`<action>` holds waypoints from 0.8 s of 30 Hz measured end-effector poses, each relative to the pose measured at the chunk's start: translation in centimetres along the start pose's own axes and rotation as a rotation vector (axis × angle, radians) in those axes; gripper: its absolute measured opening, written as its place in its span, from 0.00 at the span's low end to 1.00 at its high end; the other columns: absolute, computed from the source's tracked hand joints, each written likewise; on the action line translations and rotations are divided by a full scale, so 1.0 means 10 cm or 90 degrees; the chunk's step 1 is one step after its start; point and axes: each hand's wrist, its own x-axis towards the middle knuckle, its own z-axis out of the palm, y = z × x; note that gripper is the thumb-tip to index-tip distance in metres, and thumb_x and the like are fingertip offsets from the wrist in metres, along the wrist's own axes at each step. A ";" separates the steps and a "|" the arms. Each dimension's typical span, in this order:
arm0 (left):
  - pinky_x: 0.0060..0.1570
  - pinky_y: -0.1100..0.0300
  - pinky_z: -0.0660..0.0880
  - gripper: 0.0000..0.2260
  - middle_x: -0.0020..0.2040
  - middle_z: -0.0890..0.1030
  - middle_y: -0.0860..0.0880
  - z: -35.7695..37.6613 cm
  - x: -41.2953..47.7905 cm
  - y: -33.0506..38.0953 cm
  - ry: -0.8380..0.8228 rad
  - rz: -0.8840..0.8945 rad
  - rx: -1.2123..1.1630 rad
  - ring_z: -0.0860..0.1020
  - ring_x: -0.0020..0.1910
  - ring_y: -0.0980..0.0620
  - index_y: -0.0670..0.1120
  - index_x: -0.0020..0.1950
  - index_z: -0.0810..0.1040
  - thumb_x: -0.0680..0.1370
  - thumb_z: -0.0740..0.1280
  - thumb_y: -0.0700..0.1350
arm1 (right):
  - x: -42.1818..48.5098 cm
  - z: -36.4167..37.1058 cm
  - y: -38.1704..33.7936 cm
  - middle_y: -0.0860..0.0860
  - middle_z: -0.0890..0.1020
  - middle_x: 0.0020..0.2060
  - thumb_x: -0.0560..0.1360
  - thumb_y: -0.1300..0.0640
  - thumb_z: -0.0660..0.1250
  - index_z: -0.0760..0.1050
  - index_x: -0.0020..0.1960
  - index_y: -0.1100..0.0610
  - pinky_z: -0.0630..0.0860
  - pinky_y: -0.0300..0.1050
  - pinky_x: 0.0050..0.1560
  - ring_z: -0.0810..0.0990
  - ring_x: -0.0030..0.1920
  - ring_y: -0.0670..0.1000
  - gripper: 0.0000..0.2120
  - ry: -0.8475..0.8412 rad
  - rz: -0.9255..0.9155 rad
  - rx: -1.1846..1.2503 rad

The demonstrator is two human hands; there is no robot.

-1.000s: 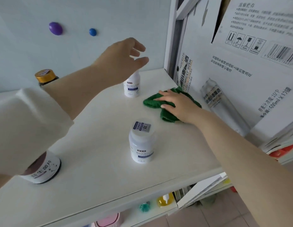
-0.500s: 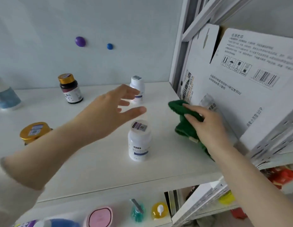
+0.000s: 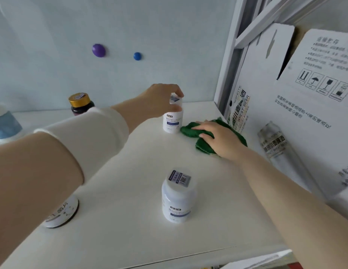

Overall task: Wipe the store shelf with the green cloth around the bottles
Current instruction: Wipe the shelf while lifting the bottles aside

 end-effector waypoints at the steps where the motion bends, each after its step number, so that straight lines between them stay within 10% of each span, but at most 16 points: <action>1: 0.49 0.58 0.68 0.15 0.59 0.76 0.44 0.00 0.01 -0.01 0.000 0.001 -0.012 0.73 0.54 0.46 0.50 0.61 0.73 0.75 0.67 0.47 | -0.13 0.00 -0.06 0.47 0.70 0.68 0.78 0.59 0.58 0.73 0.63 0.50 0.54 0.35 0.67 0.60 0.72 0.45 0.15 -0.007 -0.018 0.020; 11: 0.43 0.61 0.66 0.14 0.58 0.75 0.43 -0.08 0.05 -0.03 -0.013 -0.001 -0.019 0.70 0.47 0.48 0.48 0.60 0.74 0.74 0.66 0.43 | -1.39 -0.13 -0.38 0.32 0.70 0.62 0.73 0.60 0.66 0.76 0.57 0.42 0.54 0.26 0.67 0.63 0.67 0.32 0.17 -0.038 -0.081 0.045; 18: 0.45 0.61 0.65 0.17 0.59 0.75 0.45 -0.08 0.07 -0.06 -0.031 0.006 -0.031 0.70 0.49 0.50 0.51 0.62 0.72 0.74 0.67 0.45 | -0.12 -0.01 -0.18 0.56 0.60 0.69 0.78 0.52 0.59 0.67 0.67 0.55 0.54 0.50 0.70 0.57 0.70 0.57 0.19 0.057 0.120 -0.140; 24: 0.47 0.63 0.67 0.14 0.59 0.75 0.46 -0.14 0.12 -0.10 -0.009 0.016 -0.011 0.73 0.52 0.51 0.48 0.60 0.75 0.74 0.67 0.43 | 0.24 0.30 -0.37 0.53 0.69 0.61 0.77 0.53 0.59 0.70 0.66 0.54 0.62 0.49 0.60 0.64 0.62 0.56 0.17 0.065 -0.010 -0.137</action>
